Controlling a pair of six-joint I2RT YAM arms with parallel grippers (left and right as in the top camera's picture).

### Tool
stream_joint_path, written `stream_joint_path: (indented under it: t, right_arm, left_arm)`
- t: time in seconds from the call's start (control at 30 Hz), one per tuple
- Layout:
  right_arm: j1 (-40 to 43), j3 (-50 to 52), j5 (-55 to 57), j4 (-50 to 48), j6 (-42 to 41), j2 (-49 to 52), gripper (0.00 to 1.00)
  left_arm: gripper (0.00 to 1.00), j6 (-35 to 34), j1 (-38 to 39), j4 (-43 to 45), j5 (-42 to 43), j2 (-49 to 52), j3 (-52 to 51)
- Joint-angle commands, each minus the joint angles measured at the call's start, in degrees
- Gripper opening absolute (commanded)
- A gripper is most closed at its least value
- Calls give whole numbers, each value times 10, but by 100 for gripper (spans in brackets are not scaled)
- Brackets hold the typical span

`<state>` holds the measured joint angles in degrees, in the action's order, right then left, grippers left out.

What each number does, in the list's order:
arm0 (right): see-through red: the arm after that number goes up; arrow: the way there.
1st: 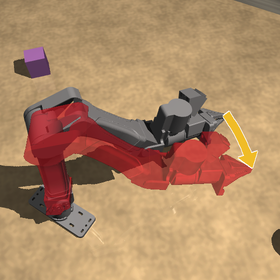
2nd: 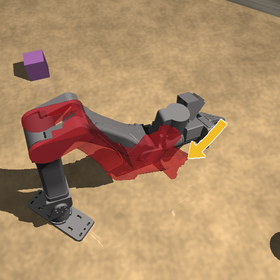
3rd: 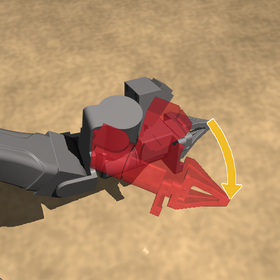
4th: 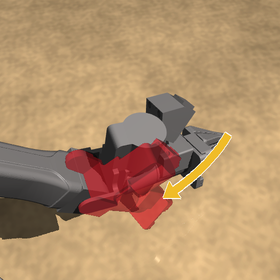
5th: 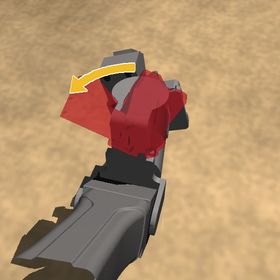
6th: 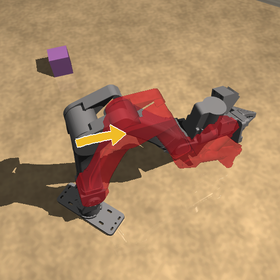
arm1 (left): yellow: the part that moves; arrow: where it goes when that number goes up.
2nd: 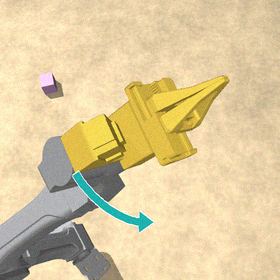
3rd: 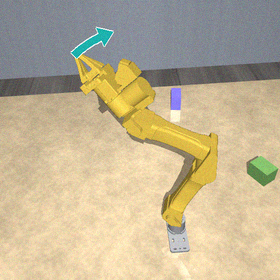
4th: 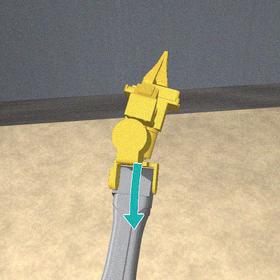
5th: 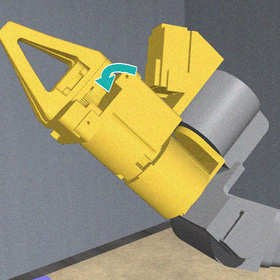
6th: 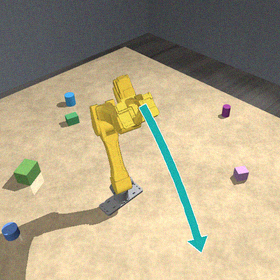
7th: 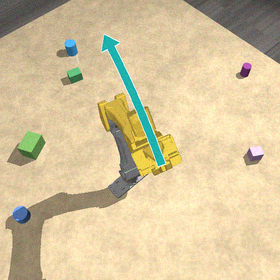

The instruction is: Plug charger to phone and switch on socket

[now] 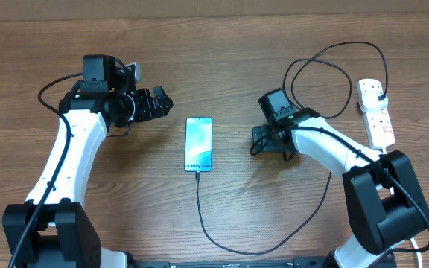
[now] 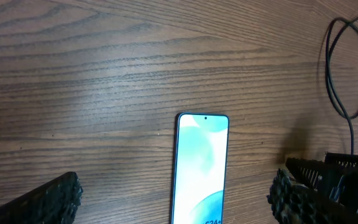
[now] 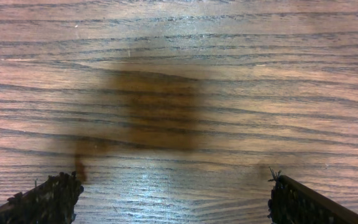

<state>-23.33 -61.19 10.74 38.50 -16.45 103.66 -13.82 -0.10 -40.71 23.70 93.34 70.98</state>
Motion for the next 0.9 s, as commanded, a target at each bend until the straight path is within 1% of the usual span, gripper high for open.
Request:
stream_joint_path:
  t: [0.0,0.87]
  right_arm:
    - [1,-10,6,-3,2,-8,100]
    - [1,-10,6,-3,2,-8,100]
  left_arm:
    - [100,1,-3,0,-4,-8,9]
    - [100,1,-2,0,-4,-22,8]
